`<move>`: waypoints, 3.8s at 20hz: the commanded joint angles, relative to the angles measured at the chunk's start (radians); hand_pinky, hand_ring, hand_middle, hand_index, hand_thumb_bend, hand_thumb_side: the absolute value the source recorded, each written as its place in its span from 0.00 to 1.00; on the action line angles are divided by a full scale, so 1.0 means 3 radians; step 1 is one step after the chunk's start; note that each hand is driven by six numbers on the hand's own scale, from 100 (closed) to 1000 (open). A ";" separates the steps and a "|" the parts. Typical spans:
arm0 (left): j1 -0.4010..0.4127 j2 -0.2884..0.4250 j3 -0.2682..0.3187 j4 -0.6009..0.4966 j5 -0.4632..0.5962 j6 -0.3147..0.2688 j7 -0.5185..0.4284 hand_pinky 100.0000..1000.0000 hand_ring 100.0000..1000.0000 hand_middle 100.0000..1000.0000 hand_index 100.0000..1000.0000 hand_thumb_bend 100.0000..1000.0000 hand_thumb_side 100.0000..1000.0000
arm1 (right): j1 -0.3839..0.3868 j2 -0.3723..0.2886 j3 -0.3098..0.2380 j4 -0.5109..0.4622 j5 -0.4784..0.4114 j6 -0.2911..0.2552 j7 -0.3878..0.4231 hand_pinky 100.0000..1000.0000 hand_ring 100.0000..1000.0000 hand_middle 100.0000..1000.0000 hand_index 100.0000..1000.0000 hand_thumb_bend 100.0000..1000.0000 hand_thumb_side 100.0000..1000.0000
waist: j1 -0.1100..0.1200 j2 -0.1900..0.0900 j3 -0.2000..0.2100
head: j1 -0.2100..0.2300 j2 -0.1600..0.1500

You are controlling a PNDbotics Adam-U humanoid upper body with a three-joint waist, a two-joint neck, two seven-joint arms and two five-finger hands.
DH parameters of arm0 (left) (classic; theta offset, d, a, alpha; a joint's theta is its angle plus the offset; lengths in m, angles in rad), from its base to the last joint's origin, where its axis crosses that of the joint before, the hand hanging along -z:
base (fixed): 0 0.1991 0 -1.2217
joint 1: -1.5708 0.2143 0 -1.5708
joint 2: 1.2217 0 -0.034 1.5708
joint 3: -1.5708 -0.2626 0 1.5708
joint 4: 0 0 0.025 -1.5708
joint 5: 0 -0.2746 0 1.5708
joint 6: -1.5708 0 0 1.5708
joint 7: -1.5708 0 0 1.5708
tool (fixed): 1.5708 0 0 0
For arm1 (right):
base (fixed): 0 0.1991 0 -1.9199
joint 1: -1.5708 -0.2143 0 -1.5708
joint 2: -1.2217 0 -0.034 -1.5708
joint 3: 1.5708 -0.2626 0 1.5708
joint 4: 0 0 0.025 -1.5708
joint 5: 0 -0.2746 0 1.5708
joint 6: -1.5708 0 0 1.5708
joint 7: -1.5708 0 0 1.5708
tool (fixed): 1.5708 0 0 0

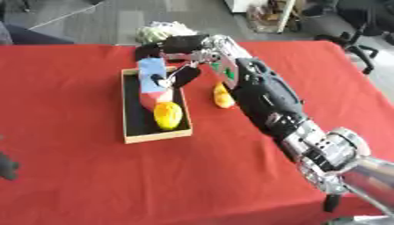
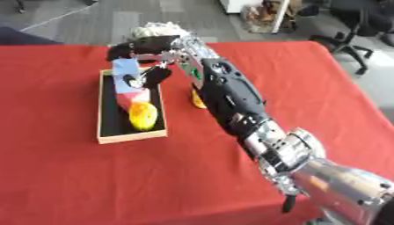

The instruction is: Pick up objects on the table and place them in the box.

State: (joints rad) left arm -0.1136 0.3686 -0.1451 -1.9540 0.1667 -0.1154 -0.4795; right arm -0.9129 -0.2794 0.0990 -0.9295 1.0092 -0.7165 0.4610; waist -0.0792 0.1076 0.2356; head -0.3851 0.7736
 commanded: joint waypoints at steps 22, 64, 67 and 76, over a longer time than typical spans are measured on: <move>0.0182 0.0018 0.0106 0.0007 -0.0055 -0.0013 0.0073 0.64 0.48 0.51 0.82 0.00 0.79 | 0.0790 -0.0881 -0.0058 -0.0525 -0.0705 -0.0180 0.0499 0.90 0.96 0.99 1.00 0.00 0.51 | -0.0028 -0.0242 -0.0286 | 0.0248 -0.0012; 0.0142 0.0011 0.0107 -0.0007 -0.0060 -0.0032 0.0083 0.64 0.48 0.51 0.82 0.00 0.81 | 0.0595 -0.0351 -0.0311 0.0616 0.0952 0.0235 -0.0532 0.84 0.88 0.90 1.00 0.00 0.27 | 0.0058 -0.0138 -0.0288 | 0.0182 -0.0012; 0.0143 0.0009 0.0109 -0.0008 -0.0058 -0.0032 0.0086 0.64 0.48 0.51 0.82 0.00 0.80 | 0.0593 -0.0348 -0.0339 0.0558 0.0957 0.0241 -0.0759 0.76 0.75 0.65 0.80 0.00 0.23 | 0.0059 -0.0140 -0.0290 | 0.0189 -0.0012; 0.0144 0.0010 0.0113 -0.0008 -0.0059 -0.0031 0.0092 0.64 0.48 0.51 0.83 0.00 0.80 | 0.0567 -0.0393 -0.0342 0.0114 0.0680 0.0234 -0.2057 0.61 0.50 0.29 0.50 0.00 0.08 | 0.0061 -0.0141 -0.0301 | 0.0188 -0.0012</move>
State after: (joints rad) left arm -0.0619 0.3682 -0.1202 -1.9416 0.1477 -0.1231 -0.4558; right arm -0.7215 -0.3656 -0.0006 -0.8558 1.2330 -0.6436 -0.1143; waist -0.0798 0.0629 0.1472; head -0.3276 0.7736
